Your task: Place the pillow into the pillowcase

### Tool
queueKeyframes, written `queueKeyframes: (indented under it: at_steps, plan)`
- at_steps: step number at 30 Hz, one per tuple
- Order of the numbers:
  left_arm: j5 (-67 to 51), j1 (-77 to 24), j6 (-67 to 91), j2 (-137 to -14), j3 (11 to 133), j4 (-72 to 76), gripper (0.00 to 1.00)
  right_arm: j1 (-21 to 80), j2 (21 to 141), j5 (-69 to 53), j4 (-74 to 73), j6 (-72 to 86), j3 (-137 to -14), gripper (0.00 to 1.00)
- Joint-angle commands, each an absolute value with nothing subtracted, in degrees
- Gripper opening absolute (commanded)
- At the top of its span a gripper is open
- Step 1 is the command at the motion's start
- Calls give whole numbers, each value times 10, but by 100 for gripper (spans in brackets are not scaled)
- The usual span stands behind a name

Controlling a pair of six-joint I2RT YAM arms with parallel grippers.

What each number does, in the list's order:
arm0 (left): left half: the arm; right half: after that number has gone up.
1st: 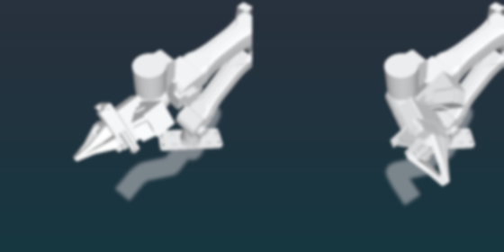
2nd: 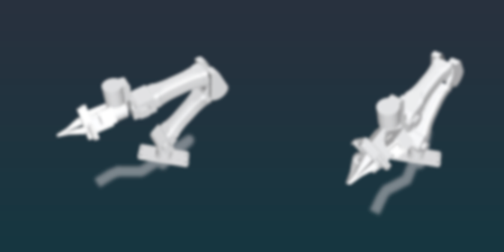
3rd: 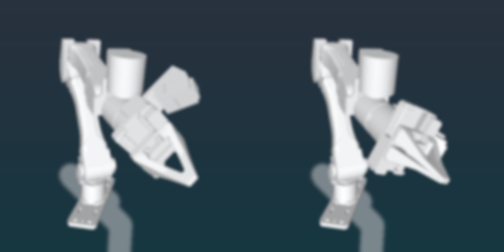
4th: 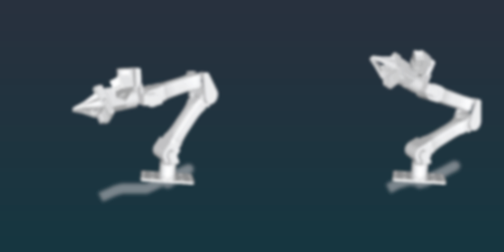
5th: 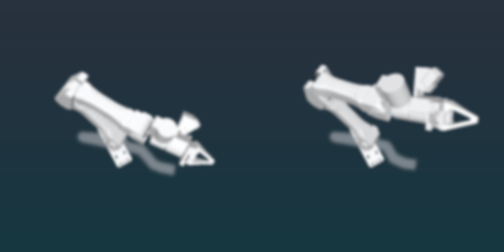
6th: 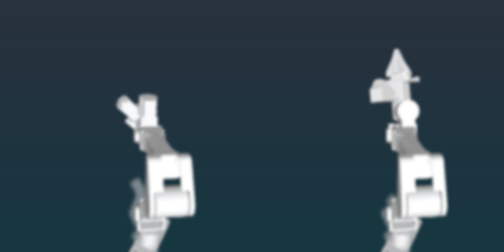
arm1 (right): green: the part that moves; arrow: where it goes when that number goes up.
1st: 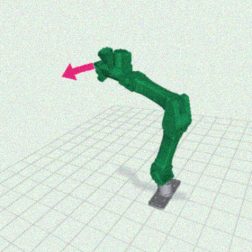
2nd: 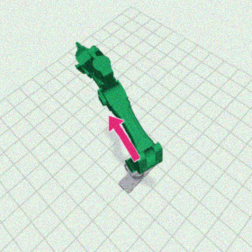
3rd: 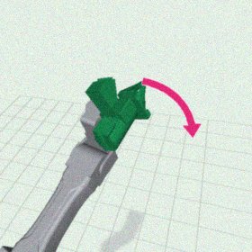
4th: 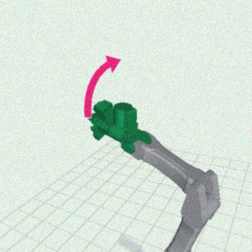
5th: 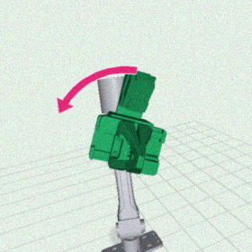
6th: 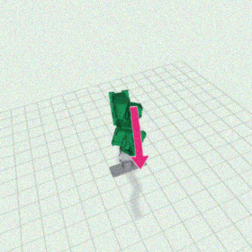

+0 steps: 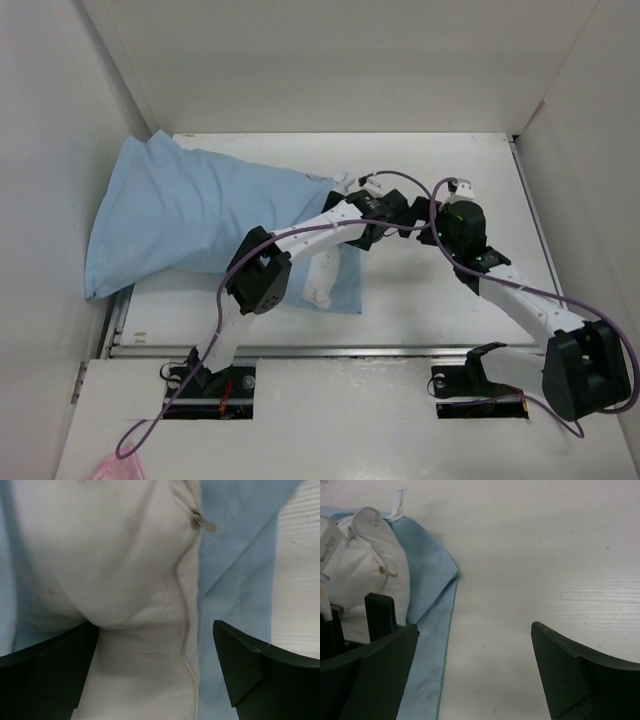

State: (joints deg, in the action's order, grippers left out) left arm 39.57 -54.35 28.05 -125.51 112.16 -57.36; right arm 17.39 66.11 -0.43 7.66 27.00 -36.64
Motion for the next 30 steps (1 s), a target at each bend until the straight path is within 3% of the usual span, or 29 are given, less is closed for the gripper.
queueKeyframes:
  at_steps: [1,4,5,6,7,8,13,19,22,26,30]
  plan:
    - [437,-493,360,-1225,1054,-649,100,172,657,-11,79,271,-381,100]
    - [446,-472,366,-1229,1020,-630,100,172,657,-21,86,271,-381,100]
    - [452,-472,361,-1234,1009,-621,95,172,657,-27,93,271,-381,100]
    - [452,-466,361,-1239,1009,-621,82,172,657,-27,93,271,-381,100]
    - [452,-461,355,-1252,1009,-621,38,172,657,-27,93,271,-381,100]
    - [461,-461,366,-1258,1014,-627,0,172,650,-34,93,265,-381,100]
    - [504,-480,342,-1217,1130,-649,0,172,634,-61,116,217,-369,100]
    - [531,-518,246,-1072,1280,-593,0,172,628,-188,170,163,-358,99]
    - [505,-518,191,-1007,1280,-535,0,192,661,-249,190,150,-366,92]
    - [433,-523,164,-967,1277,-486,0,236,699,-243,190,150,-411,87]
    - [432,-535,158,-961,1261,-456,0,313,726,-202,159,150,-467,79]
